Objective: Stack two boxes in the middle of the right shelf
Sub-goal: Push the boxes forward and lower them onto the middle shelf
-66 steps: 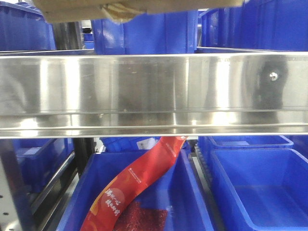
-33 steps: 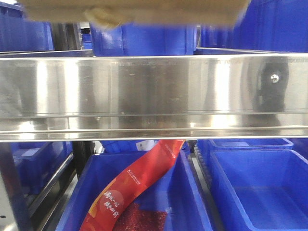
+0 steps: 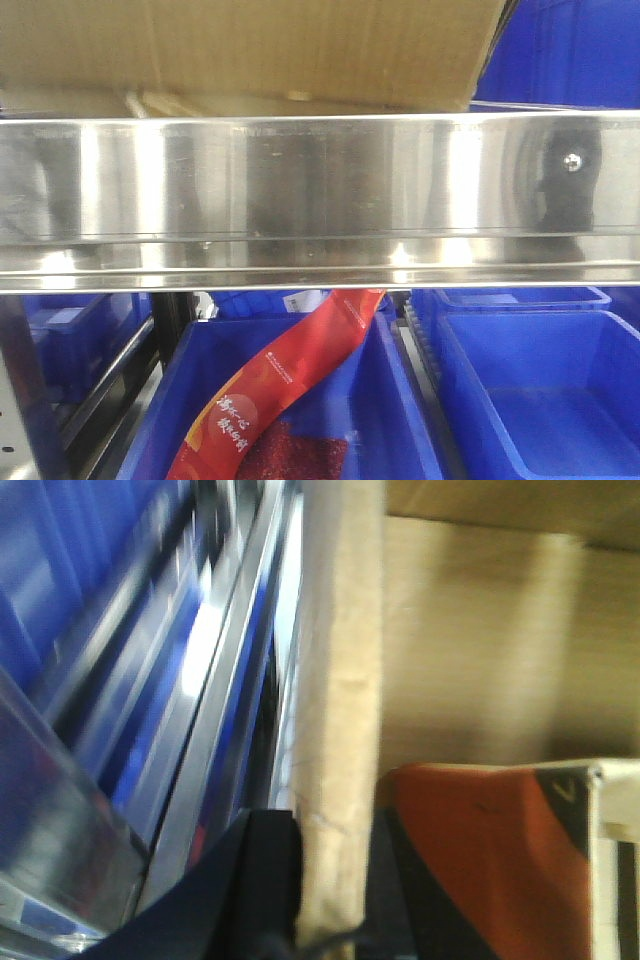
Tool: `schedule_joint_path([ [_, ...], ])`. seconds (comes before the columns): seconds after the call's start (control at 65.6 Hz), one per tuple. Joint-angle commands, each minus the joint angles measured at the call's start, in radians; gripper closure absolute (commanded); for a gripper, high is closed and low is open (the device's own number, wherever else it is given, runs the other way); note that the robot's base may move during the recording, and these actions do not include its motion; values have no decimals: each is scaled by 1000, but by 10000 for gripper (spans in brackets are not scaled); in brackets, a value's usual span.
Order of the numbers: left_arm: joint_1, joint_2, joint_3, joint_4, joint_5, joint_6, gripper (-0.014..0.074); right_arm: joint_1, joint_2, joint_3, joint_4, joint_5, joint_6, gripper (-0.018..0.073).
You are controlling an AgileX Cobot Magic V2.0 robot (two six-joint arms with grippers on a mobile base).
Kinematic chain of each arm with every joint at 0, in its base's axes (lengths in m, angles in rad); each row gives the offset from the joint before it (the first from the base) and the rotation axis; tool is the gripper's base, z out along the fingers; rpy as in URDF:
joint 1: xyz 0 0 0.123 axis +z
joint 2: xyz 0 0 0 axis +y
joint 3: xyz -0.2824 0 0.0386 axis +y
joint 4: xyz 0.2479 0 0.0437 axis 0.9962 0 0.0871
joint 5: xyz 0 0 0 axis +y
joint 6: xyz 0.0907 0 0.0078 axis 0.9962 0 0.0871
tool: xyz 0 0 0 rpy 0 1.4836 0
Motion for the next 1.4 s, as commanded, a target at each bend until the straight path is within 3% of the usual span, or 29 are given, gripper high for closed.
schedule_joint_path([
  [0.0, 49, 14, -7, -109, -51, 67, 688, -7, 7, -9, -16, -2, 1, 553],
  [0.092, 75, 28, -7, -194, -70, 122, 591, -7, 16, -9, -16, -2, 1, 390],
  [0.244, 77, 37, -7, -193, -98, 122, 330, -7, 23, -9, -16, -9, 1, 163],
  [0.351, 77, 37, -16, -191, -119, 122, 208, -7, 23, -18, -23, -18, 1, 90],
  [0.473, 77, 37, -52, -182, -119, 122, 169, -7, 23, -54, -42, -1, 1, 93],
  [0.656, 71, 19, -102, -188, -103, 124, 181, -7, 21, -139, -45, 91, -42, 96],
  [0.717, 59, 4, -103, -199, -86, 142, 215, -7, 21, -168, -45, 134, -44, 137],
  [0.793, 33, -5, -103, -199, -47, 178, 356, -7, 21, -181, -45, 166, -77, 260],
  [0.915, -5, -10, -70, -201, -44, 225, 698, -7, 21, -138, -45, 152, -175, 625],
  [0.946, -10, -17, -54, -203, -58, 225, 705, -7, 21, -113, -45, 136, -175, 729],
  [1.388, -1, -387, 580, -230, -636, 210, 707, -9, -330, 470, -61, -471, -163, 720],
])
